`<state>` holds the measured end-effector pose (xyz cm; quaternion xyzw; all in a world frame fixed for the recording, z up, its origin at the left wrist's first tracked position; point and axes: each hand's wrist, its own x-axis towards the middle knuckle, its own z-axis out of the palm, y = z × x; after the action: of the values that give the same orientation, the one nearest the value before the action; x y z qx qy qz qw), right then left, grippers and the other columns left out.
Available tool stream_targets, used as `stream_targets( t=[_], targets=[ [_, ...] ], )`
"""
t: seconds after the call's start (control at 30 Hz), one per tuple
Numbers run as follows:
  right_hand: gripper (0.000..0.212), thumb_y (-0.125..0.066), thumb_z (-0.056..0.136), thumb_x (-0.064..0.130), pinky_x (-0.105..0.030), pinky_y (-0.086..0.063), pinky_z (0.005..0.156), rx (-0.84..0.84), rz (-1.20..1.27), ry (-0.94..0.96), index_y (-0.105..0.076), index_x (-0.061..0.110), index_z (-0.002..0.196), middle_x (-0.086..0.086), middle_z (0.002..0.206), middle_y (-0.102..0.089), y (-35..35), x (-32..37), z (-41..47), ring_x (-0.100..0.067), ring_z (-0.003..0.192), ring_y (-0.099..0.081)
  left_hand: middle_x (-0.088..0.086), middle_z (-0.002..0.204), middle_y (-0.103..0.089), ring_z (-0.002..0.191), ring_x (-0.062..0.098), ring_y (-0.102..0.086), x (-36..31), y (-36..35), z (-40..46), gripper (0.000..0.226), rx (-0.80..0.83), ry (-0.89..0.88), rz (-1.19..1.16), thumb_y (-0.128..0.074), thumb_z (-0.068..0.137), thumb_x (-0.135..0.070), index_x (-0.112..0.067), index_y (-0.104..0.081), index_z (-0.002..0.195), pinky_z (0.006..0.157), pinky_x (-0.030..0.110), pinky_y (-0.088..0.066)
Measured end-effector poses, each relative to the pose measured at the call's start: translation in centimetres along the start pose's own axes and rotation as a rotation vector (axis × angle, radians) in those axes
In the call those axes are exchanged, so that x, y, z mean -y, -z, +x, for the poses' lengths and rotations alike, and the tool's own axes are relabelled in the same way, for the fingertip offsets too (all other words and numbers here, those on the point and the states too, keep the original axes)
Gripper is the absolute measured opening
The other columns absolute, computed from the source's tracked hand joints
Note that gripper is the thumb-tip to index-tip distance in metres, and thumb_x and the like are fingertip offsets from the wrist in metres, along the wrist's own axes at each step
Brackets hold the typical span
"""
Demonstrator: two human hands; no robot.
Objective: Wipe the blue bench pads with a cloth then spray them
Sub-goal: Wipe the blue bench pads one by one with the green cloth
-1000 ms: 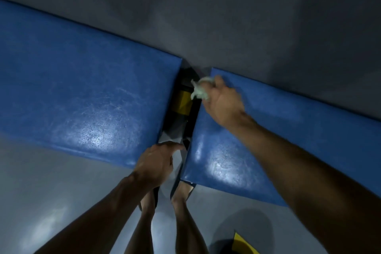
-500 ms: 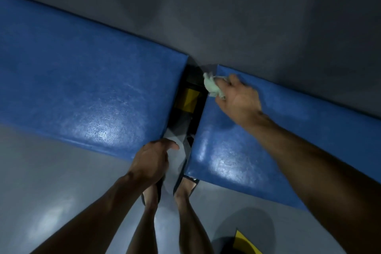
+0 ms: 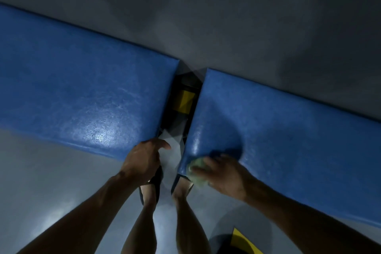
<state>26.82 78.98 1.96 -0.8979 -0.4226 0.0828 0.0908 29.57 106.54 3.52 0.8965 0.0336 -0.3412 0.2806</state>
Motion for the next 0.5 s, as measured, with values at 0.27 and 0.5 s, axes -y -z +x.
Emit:
stream_targets(
  t=[0.27,0.5],
  targets=[
    [0.052,-0.057,0.08,0.033,-0.031,-0.056,0.058,-0.144,0.2,-0.611,-0.061,0.027,0.131,-0.008,0.111,-0.063,0.4,0.8,2.5,-0.024,0.073,-0.064,-0.011,0.116,-0.068,0.095,0.01,-0.066,-0.5,0.5,-0.2,0.046,-0.048,-0.077,-0.001,-0.048,0.085,-0.001,-0.032,-0.068,0.111,0.083,0.022,-0.048],
    [0.073,-0.065,0.073,0.03,-0.02,-0.048,0.058,0.133,0.323,-0.558,-0.044,0.038,0.143,0.007,0.114,-0.06,0.3,4.2,-5.1,-0.01,0.073,-0.061,-0.011,0.105,-0.07,0.089,0.007,-0.065,0.8,1.1,-1.2,0.042,-0.025,-0.16,-0.002,-0.042,0.088,-0.008,-0.034,-0.069,0.109,0.08,0.022,-0.05]
  ],
)
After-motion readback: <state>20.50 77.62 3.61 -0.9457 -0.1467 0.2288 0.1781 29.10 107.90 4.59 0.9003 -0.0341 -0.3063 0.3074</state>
